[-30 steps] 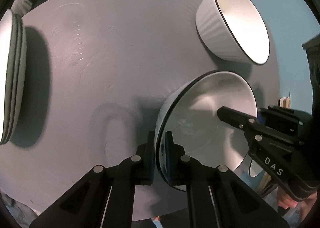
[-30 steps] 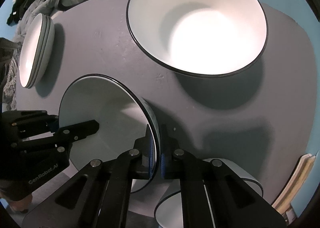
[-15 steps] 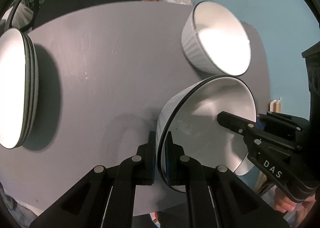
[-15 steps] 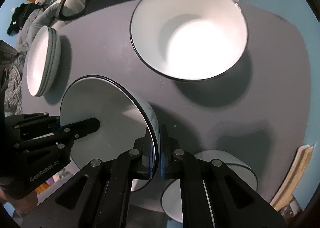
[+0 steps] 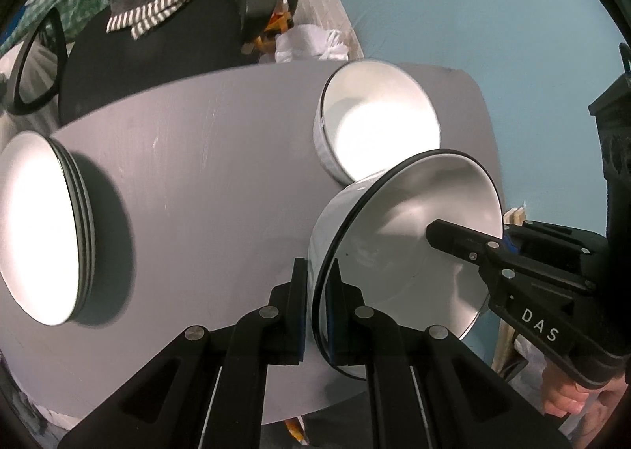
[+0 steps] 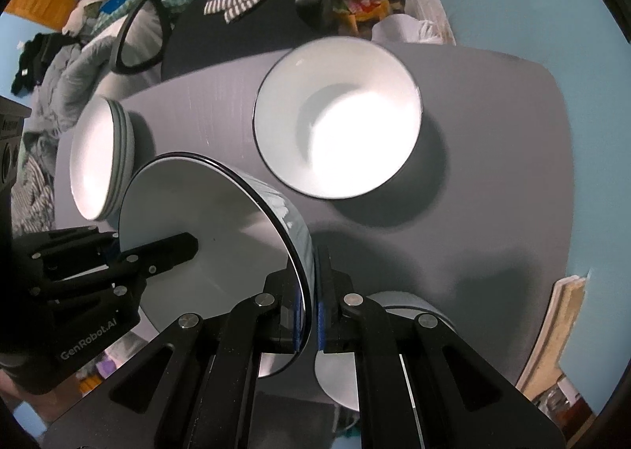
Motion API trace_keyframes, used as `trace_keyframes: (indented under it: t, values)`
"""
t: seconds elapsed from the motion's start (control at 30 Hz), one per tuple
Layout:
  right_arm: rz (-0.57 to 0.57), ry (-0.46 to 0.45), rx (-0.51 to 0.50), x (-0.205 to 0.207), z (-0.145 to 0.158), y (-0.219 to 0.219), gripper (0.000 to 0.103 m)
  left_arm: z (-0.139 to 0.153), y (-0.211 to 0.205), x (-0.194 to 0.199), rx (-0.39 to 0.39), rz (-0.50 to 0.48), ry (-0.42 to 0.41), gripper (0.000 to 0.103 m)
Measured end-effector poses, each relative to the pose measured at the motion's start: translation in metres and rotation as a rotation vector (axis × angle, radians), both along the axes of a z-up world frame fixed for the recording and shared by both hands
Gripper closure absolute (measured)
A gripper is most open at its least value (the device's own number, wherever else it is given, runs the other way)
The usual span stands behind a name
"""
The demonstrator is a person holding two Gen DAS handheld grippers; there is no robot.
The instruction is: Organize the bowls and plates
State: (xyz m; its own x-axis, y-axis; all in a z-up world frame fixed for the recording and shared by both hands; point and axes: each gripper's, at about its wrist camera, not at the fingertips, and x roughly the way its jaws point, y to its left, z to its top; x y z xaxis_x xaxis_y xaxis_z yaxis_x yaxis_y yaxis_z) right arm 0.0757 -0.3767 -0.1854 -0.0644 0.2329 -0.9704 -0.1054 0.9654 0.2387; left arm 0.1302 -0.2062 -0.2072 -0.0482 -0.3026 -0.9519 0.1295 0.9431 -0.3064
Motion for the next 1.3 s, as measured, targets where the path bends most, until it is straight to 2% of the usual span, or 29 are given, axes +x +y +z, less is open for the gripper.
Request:
trace_keyframes:
  t: [0.23, 0.5, 1.07, 1.3]
  values:
    - [-0.033, -0.024, 0.009, 0.020, 0.010, -0.010, 0.098, 0.007, -0.016, 0.023, 0.016, -0.047, -0.047, 0.096]
    - [-0.065, -0.023, -0.014, 0.047, 0.006, -0.024, 0.098, 0.002, -0.036, 0.055, 0.038, -0.068, -0.071, 0.096]
    - [-0.127, 0.062, -0.008, 0.074, -0.023, -0.042, 0.097, -0.022, -0.065, 0.079, 0.125, -0.143, -0.052, 0.096]
    - [-0.138, 0.083, -0.006, 0.076, -0.029, -0.045, 0.097, -0.028, -0.067, 0.082, 0.129, -0.144, -0.037, 0.096]
